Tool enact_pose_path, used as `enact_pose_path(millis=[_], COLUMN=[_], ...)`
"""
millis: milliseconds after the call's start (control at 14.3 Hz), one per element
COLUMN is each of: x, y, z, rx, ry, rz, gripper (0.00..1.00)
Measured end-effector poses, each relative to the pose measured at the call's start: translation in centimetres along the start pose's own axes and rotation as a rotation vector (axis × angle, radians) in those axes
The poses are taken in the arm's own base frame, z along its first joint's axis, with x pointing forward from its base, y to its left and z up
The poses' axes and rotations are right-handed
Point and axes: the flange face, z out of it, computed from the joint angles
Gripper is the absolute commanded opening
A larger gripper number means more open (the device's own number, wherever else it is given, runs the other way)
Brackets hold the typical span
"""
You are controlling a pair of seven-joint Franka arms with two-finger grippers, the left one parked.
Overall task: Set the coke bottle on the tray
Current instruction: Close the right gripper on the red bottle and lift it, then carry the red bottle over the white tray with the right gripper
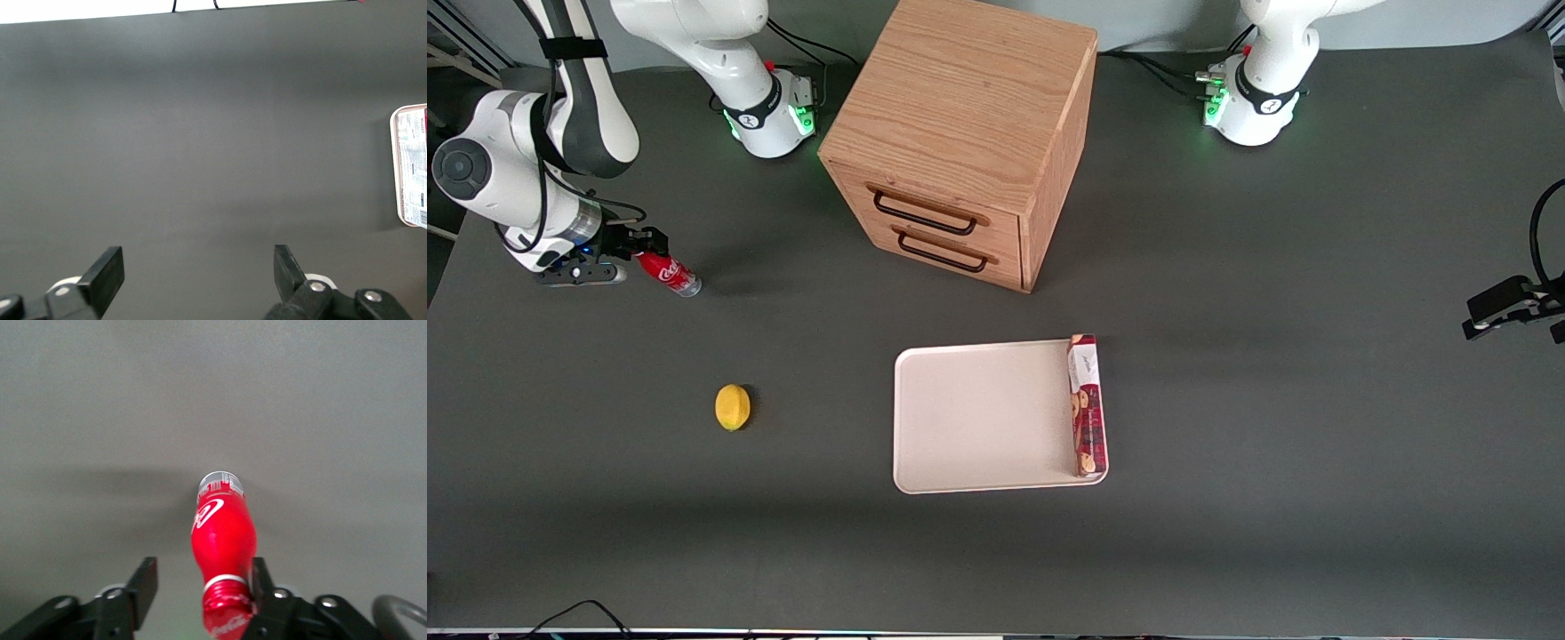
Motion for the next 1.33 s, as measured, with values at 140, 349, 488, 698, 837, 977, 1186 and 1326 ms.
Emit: enact_pose_path(millis=[140, 349, 488, 698, 837, 977, 1186, 1326], x=[0.0, -0.2, -0.1, 1.3, 2.4, 3.7, 5.8, 7.9], y=[0.1, 0.1, 0.1, 0.5, 0.4, -1.2, -7.8, -13.8], z=[0.2, 0.2, -0.3, -4.4, -9.2, -15.4, -25.4, -30.6], rx=[-0.003, -0.013, -0.015, -0.030, -0.041, 0.007, 0.079, 0.093], ry=[-0.006, -0.023, -0.044, -0.060, -0.056, -0.011, 0.071, 0.107], rz=[-0.001, -0.010, -0.013, -0.016, -0.022, -0.034, -0.103, -0.114], gripper=[0.00, 0.00, 0.00, 0.00, 0.00, 0.00, 0.00, 0.00])
